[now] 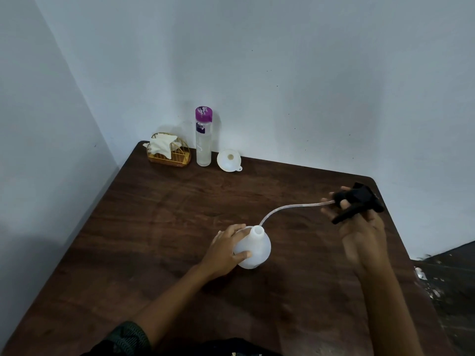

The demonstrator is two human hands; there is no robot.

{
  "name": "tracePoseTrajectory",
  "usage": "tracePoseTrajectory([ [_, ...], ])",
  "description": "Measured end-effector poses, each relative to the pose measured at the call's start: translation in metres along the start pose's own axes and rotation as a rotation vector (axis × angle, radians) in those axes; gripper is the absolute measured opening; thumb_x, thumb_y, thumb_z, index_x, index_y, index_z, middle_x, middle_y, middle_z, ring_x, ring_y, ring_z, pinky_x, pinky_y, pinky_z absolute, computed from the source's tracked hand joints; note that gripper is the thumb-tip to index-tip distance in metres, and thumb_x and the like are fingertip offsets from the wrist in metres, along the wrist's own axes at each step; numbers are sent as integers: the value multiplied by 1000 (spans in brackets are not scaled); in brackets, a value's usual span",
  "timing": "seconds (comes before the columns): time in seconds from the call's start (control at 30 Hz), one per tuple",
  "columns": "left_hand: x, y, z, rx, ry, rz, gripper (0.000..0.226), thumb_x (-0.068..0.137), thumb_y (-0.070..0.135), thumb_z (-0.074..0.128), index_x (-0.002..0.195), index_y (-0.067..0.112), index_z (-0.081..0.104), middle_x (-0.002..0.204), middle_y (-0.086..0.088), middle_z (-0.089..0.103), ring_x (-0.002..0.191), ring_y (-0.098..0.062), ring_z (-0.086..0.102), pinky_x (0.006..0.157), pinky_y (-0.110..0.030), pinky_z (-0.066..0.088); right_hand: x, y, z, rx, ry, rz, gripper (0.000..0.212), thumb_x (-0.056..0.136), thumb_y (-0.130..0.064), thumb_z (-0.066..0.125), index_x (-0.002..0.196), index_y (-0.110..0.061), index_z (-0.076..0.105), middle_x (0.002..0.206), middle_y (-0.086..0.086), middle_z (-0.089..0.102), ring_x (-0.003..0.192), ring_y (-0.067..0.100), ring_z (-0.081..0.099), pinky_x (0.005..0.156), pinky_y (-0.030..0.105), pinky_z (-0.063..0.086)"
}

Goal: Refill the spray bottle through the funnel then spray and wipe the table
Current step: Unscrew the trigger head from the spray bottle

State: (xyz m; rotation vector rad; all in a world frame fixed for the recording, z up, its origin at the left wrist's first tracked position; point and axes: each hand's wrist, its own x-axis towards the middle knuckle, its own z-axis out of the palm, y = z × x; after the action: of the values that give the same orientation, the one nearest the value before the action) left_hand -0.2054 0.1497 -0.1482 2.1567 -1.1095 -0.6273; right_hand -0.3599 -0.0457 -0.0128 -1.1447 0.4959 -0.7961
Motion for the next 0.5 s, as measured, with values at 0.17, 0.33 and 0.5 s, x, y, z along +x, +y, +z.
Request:
tracePoseTrajectory([
  [0.17, 0, -2, 2, 12, -2, -2, 62, 88, 40, 57, 143, 26, 31, 149, 7, 27, 136, -13, 28, 118, -44, 17, -1, 0, -14, 154, 165, 9, 18, 94, -3, 46, 94, -12, 61, 89, 4, 70, 95, 24, 67, 87, 36, 56],
  [0.33, 0, -1, 2, 12, 2, 4, 63, 89, 40, 57, 144, 26, 31, 149, 6, 28, 136, -13, 29, 118, -44, 17, 8, -3, -27, 293, 302, 22, 15, 73, -10, 71, 86, -11, 63, 79, 5, 73, 84, 21, 71, 78, 33, 58],
  [0.5, -1, -1, 1, 16, 5, 10, 62, 89, 40, 57, 143, 25, 31, 149, 7, 28, 136, -13, 29, 117, -42, 16, 29, 0, -46, 88, 426, 18, 6, 90, -6, 56, 87, -10, 59, 63, 0, 71, 65, 13, 70, 67, 27, 60],
])
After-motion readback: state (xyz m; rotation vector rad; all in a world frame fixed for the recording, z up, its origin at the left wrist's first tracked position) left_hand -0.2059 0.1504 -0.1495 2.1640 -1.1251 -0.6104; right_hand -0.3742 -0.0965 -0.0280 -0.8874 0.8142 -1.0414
